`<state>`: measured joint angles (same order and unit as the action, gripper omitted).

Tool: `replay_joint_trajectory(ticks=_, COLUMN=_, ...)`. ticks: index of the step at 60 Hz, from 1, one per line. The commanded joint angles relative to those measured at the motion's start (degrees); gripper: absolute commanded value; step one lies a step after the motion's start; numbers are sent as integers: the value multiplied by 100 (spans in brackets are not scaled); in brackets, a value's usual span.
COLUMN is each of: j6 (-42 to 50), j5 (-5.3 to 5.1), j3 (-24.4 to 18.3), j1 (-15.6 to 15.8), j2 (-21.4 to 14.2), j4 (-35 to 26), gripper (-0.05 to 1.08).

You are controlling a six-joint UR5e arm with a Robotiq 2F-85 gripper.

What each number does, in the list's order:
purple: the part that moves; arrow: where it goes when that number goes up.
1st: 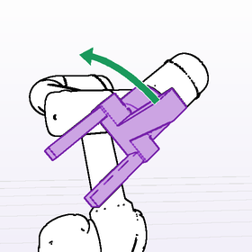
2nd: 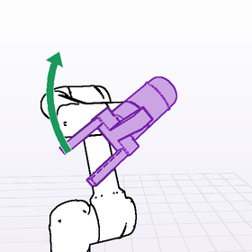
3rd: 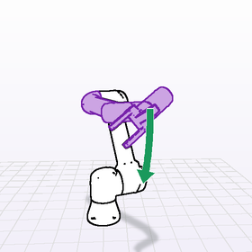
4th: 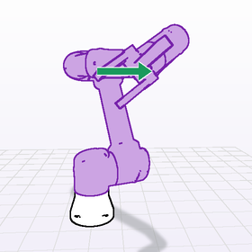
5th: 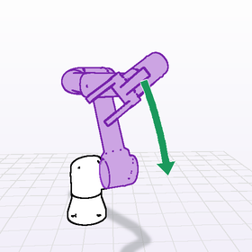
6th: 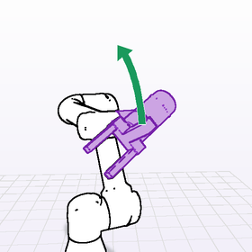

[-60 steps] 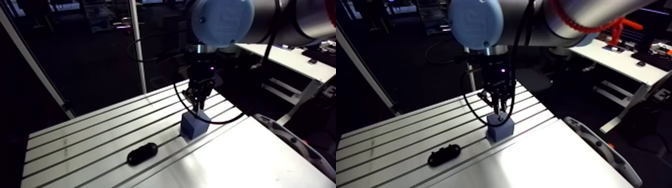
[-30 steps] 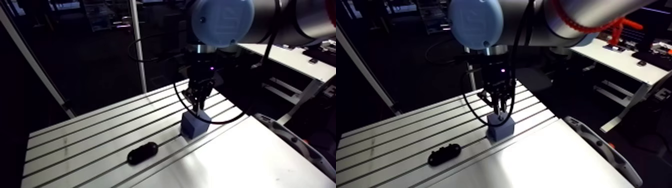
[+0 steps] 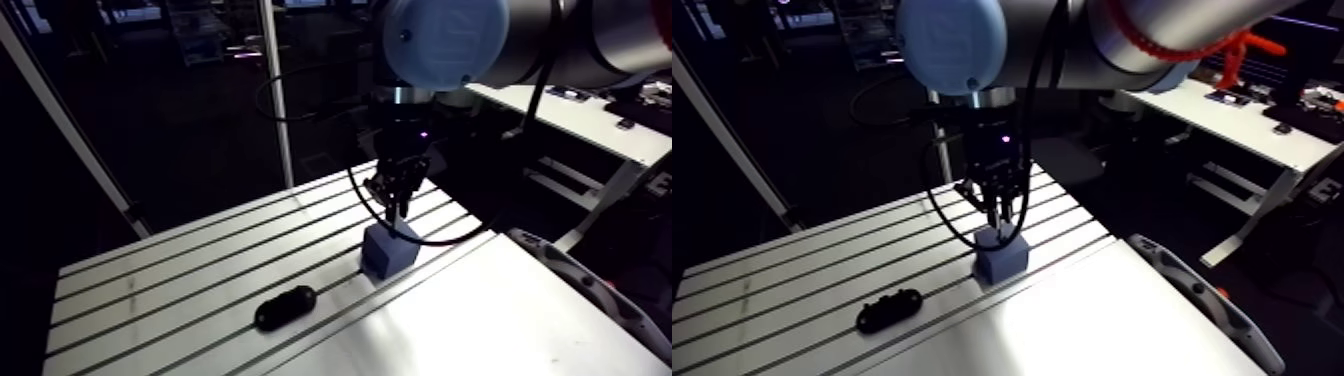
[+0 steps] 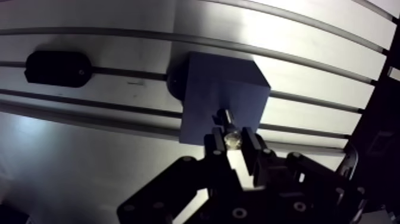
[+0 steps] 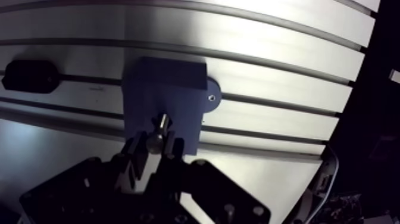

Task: Pick up the M10 bolt and insert it into the hex recess until seated.

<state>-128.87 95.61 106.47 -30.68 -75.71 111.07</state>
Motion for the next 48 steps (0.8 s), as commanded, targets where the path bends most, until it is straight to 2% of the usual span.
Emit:
replay_joint_trajectory(ticks=1, j6=6, j5=-3, j3=10, j1=0, j2=0, j4=-10, gripper=108)
replay_joint_trajectory(ticks=48, j6=6, j5=6, j3=47, j1=0, j2=8, j4=25, gripper=108)
